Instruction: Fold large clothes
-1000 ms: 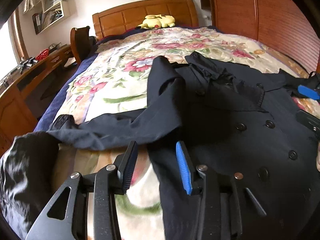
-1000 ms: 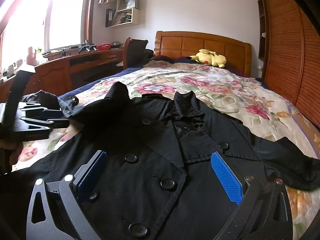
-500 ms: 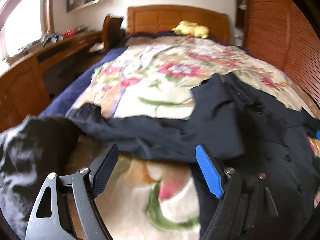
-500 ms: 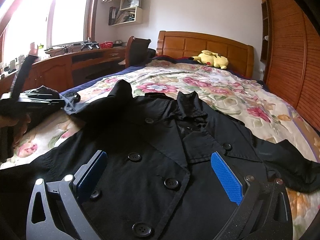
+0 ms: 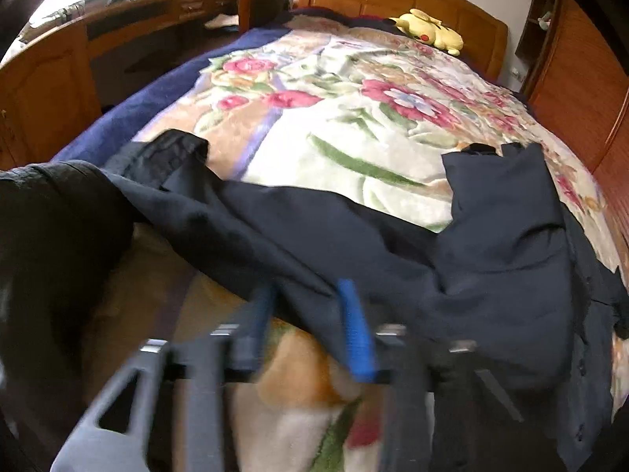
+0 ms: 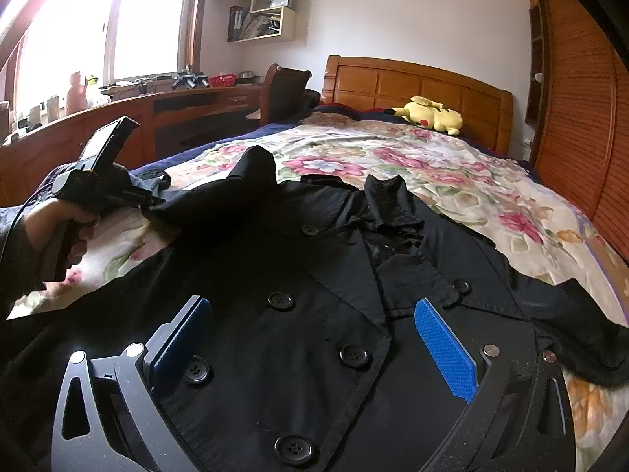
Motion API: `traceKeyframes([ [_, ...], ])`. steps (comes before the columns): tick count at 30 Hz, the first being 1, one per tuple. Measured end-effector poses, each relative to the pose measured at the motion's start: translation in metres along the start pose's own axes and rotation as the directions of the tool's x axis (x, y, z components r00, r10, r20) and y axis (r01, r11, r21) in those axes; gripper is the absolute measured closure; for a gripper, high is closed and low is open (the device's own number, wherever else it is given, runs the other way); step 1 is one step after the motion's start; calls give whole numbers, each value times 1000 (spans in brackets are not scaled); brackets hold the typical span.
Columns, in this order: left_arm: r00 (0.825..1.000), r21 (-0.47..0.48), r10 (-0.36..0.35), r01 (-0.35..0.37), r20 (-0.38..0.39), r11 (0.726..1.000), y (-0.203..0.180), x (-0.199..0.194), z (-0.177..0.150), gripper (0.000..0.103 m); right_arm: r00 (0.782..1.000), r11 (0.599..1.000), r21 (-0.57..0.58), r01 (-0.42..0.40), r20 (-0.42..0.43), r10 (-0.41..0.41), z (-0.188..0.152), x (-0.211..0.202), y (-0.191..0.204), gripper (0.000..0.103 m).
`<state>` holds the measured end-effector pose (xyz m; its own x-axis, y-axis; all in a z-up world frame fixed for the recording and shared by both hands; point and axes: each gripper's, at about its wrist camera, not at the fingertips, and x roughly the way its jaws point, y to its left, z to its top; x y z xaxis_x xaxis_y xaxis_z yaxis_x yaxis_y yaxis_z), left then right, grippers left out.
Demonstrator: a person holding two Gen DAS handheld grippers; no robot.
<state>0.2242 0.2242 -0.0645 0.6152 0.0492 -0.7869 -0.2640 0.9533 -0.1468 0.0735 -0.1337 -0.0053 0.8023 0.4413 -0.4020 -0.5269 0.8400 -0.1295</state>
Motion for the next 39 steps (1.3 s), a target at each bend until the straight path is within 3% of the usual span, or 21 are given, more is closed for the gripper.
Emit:
traceKeyframes([
  [1, 1000, 15, 4, -4, 10, 1000, -4, -3, 0, 97, 1000, 1000, 0, 0, 2, 0, 0, -1, -1, 0],
  [5, 996, 92, 17, -25, 90, 995, -26, -27, 4, 100, 1000, 1000, 1, 2, 12, -2, 2, -5, -3, 0],
  [14, 971, 272, -102, 40, 218, 962, -114, -97, 9, 100, 997, 998, 29, 47, 54, -48, 2, -26, -26, 0],
  [19, 956, 370, -197, 105, 218, 923, -168, -117, -1, 100, 995, 994, 78, 78, 58, -83, -4, -34, -44, 0],
  [24, 948, 457, -222, 98, 227, 884, -203, -122, -21, 100, 994, 990, 108, 86, 59, -93, -8, -40, -51, 0],
  [30, 952, 473, -236, 120, 195, 873, -212, -122, -50, 99, 994, 990, 111, 90, 53, -97, -9, -39, -51, 0],
  [32, 950, 476, -249, 135, 186, 869, -211, -126, -59, 90, 994, 990, 107, 89, 54, -95, -8, -41, -49, 0],
  [34, 946, 472, -261, 143, 195, 870, -205, -131, -68, 70, 994, 991, 101, 87, 53, -93, -8, -40, -48, 0],
  [38, 936, 450, -283, 165, 209, 878, -193, -139, -84, 46, 995, 992, 97, 83, 49, -88, -7, -36, -52, 0],
  [39, 935, 440, -283, 168, 211, 882, -188, -141, -87, 34, 995, 992, 97, 82, 48, -87, -7, -35, -53, 0],
])
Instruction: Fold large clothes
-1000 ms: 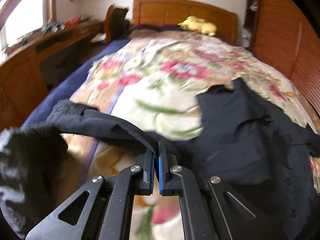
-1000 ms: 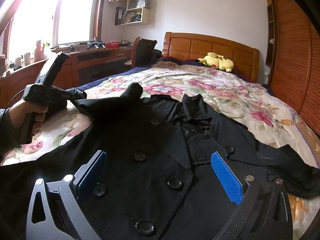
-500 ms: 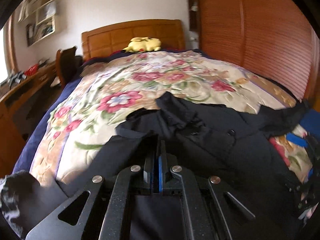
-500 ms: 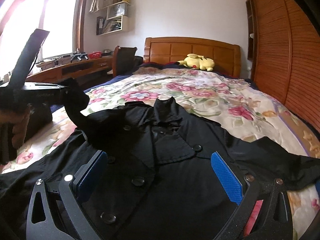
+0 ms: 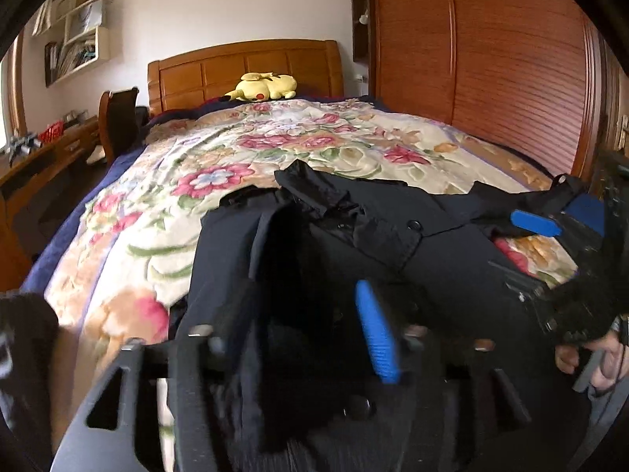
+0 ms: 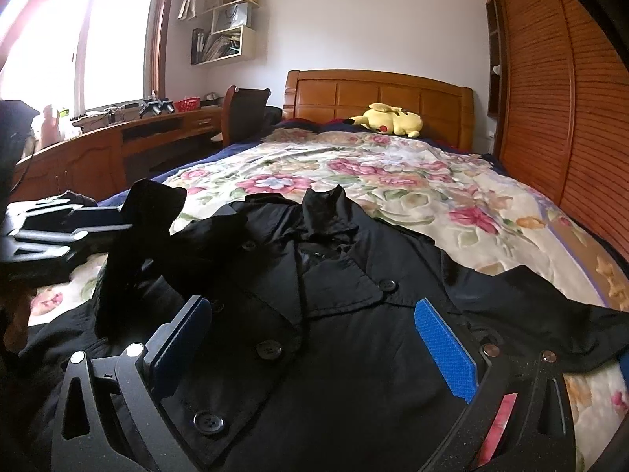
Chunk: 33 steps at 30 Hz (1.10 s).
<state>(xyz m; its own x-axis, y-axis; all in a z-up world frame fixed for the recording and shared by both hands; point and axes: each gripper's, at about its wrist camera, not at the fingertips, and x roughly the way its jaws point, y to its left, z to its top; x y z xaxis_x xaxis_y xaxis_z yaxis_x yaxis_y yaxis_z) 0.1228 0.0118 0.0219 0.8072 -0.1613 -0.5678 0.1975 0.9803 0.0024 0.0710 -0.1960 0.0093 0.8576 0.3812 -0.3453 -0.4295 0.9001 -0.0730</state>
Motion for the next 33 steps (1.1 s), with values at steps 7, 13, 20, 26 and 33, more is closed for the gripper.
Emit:
traceKeyframes([
  [7, 996, -36, 72, -71, 49, 997, 22, -31, -26, 25, 1000, 1000, 2, -12, -7, 12, 0, 2, -1, 0],
  [13, 991, -98, 118, -111, 61, 989, 50, -49, -48, 25, 997, 997, 34, -69, -18, 69, 0, 4, -2, 0],
  [20, 986, -135, 153, -142, 72, 981, 73, -64, -65, 25, 996, 996, 17, -83, -21, 83, 1, 6, 6, 0],
  [26, 984, -156, 174, -165, 47, 974, 86, -63, -82, 25, 994, 994, -24, -109, -22, 109, 1, 5, 26, 0],
  [33, 983, -179, 176, -164, 52, 970, 100, -70, -92, 25, 973, 973, -57, -225, -72, 221, 5, 18, 64, 7],
])
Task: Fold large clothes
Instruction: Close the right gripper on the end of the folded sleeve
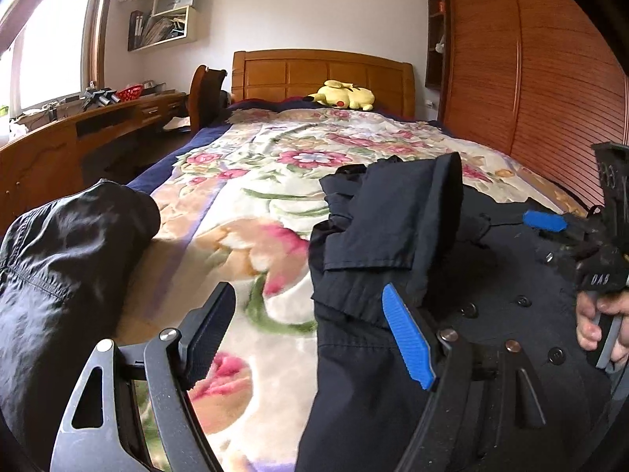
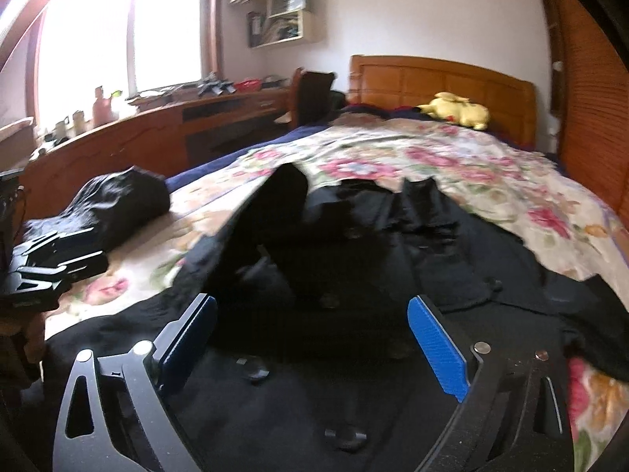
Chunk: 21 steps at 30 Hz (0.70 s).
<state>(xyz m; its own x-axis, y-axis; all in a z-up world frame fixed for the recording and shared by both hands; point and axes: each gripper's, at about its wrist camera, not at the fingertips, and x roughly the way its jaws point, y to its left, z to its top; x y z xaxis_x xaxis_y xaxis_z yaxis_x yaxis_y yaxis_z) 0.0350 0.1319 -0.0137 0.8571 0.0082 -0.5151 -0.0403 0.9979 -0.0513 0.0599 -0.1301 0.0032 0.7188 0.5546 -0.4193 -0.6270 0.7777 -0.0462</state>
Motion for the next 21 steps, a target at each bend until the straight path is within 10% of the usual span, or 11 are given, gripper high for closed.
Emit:
traceKeyframes([
  [16, 999, 0, 35, -35, 32, 999, 24, -9, -4, 25, 979, 992, -77, -96, -189, 80, 25, 91, 50, 26],
  [21, 999, -16, 32, -31, 34, 999, 32, -11, -4, 25, 969, 987, -122, -108, -236, 77, 22, 108, 58, 50],
])
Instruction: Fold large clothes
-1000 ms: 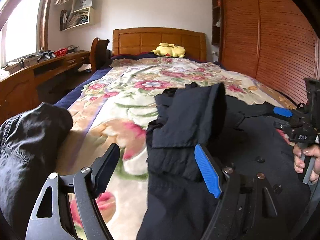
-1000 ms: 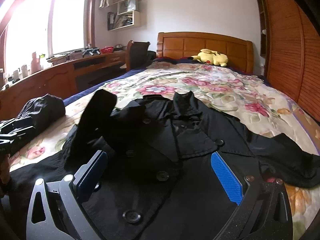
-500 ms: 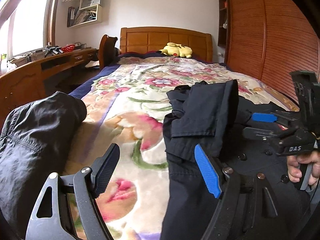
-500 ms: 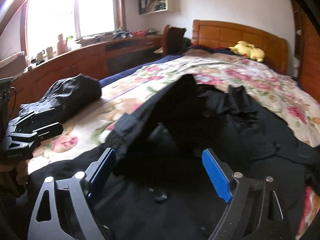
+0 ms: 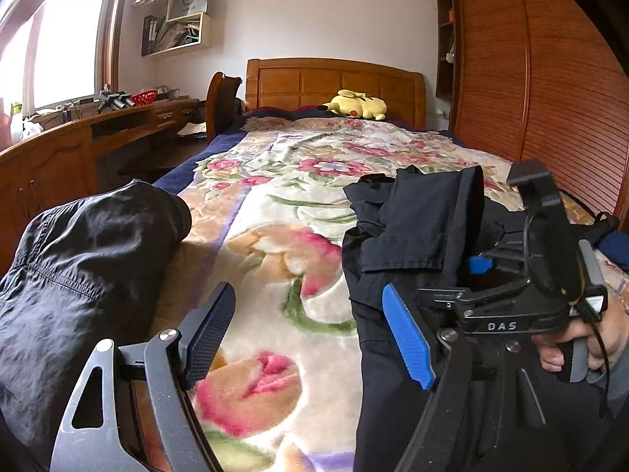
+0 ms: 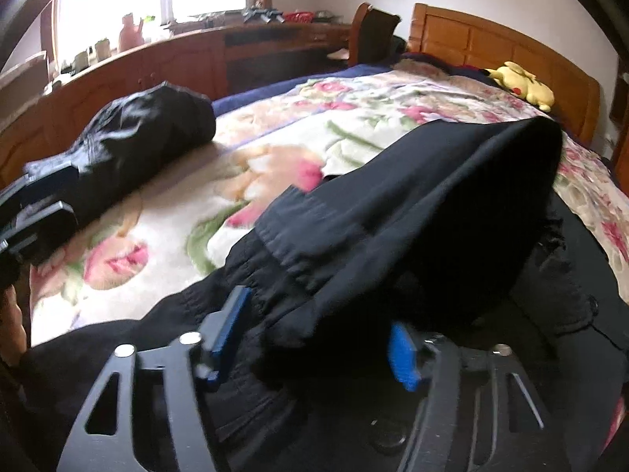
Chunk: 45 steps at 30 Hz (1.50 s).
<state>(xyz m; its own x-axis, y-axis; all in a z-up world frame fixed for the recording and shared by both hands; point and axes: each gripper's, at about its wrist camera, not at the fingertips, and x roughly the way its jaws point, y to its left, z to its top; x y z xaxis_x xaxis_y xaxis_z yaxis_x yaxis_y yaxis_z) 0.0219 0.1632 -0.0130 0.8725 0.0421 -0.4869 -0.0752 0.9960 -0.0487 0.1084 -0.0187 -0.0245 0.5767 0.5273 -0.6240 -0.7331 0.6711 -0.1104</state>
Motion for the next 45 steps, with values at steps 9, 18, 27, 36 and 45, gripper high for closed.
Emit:
traceKeyframes([
  [9, 999, 15, -33, 32, 32, 999, -16, -9, 6, 25, 992, 999, 53, 8, 124, -15, 15, -42, -20, 95],
  [18, 994, 51, -96, 93, 53, 994, -46, -14, 10, 25, 953, 969, 220, 111, 255, -166, 6, -123, -89, 95],
  [27, 988, 69, -147, 144, 44, 987, -69, -14, 10, 25, 954, 908, 366, 205, 131, -268, -46, -134, -133, 93],
  [36, 984, 72, -172, 169, 45, 983, -84, -13, 10, 25, 952, 860, 427, 280, -5, -307, -74, -140, -151, 60],
  [45, 982, 84, -183, 179, 42, 980, -94, -13, 9, 25, 934, 855, 392, 340, -38, -354, -83, -168, -146, 34],
])
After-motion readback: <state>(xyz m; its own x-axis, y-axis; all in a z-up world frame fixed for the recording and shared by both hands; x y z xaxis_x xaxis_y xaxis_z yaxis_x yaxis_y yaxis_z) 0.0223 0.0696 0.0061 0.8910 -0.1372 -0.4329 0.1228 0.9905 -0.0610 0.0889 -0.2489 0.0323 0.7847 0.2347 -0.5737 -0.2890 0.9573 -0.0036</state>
